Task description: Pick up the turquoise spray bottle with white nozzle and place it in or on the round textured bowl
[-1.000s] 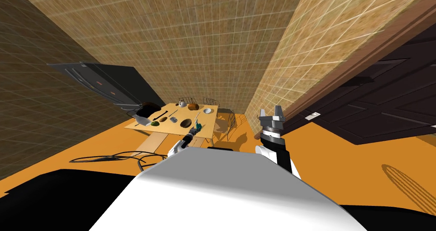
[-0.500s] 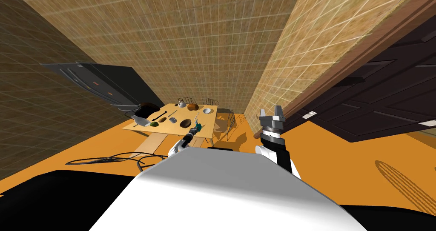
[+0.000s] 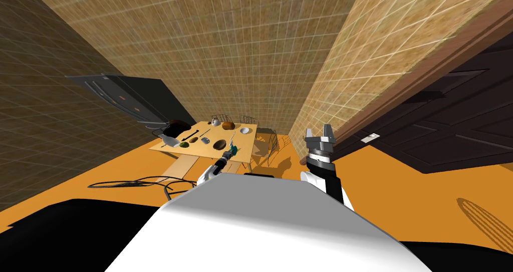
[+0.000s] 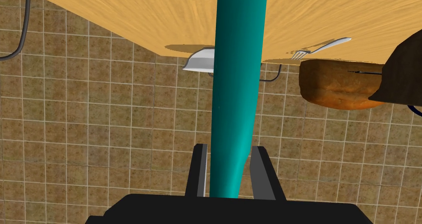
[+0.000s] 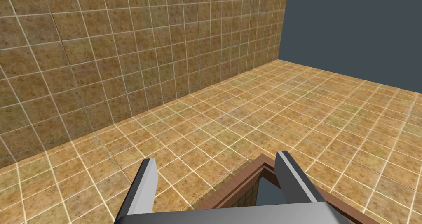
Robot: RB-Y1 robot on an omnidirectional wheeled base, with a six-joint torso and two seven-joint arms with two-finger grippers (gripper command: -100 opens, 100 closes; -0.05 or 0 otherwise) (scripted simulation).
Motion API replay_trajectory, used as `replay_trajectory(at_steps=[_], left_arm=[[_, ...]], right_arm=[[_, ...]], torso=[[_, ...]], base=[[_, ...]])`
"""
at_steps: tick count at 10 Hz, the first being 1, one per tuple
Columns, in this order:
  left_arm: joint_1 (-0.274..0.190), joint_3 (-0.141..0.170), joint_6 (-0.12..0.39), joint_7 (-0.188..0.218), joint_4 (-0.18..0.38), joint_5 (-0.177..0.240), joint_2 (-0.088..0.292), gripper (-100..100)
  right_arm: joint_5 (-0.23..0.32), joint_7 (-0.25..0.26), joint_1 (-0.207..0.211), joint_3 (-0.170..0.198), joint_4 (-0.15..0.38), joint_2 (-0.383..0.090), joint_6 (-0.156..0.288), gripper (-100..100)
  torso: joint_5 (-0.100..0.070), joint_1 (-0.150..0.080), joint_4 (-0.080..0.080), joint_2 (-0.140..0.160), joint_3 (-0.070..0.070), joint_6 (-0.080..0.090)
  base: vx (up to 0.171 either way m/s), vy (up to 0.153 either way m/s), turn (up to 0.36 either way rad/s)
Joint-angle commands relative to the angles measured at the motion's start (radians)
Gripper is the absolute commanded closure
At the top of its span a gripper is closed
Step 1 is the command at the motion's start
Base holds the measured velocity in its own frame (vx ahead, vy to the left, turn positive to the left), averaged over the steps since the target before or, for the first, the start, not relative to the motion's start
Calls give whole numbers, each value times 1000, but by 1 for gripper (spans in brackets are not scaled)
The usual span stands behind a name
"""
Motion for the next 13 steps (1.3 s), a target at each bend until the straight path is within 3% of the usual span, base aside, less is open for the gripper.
replay_trajectory(at_steps=[1,2,3,4,5,13], left_arm=[[35,-15,-3,5,-39,-3,5,100],[56,-26,-4,10,-65,-5,10,100],[42,-17,-4,8,-46,-3,9,100],[45,-18,-6,8,-47,-3,10,0],[30,-16,-29,36,-27,-8,32,100],[-57,3,-178,192,106,-26,151,100]], right_arm=[[0,0,0,0,0,0,0,0],[0,0,0,0,0,0,0,0],[0,0,0,0,0,0,0,0],[0,0,0,0,0,0,0,0],[0,0,0,0,0,0,0,0],[0,0,0,0,0,0,0,0]], torso=[[0,0,0,0,0,0],[0,0,0,-1,0,0],[0,-1,0,-1,0,1],[0,0,0,0,0,2],[0,0,1,1,1,1],[0,0,2,9,5,0]], base=[[52,-7,132],[42,-13,105],[13,-9,26],[0,0,0],[-30,-20,78],[-77,-25,103]])
